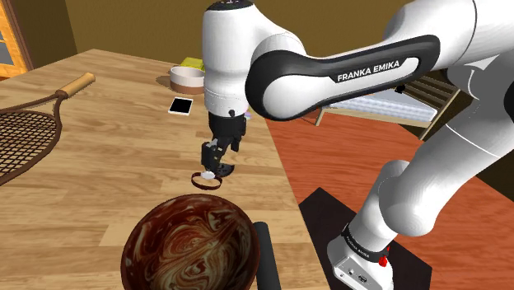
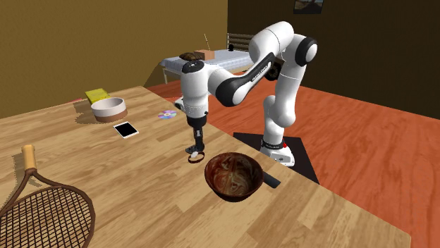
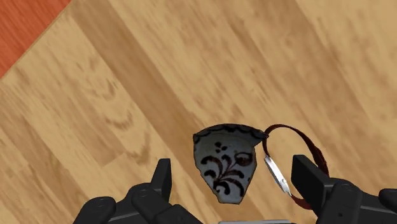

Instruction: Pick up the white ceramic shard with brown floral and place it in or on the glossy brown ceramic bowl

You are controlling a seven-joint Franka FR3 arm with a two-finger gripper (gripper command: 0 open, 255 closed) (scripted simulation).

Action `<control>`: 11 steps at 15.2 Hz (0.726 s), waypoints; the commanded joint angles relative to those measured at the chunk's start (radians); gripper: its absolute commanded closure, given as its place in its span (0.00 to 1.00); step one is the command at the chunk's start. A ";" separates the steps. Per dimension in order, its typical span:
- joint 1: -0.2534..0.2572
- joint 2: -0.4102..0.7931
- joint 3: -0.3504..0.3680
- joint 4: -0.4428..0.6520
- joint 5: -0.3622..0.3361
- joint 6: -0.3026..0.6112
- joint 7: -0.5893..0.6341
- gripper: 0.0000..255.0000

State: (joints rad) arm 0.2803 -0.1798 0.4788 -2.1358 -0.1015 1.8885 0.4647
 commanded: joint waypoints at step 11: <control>0.000 0.013 0.010 -0.082 -0.025 0.094 0.032 0.00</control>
State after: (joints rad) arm 0.2801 -0.1673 0.4882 -2.2175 -0.1268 1.9825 0.4963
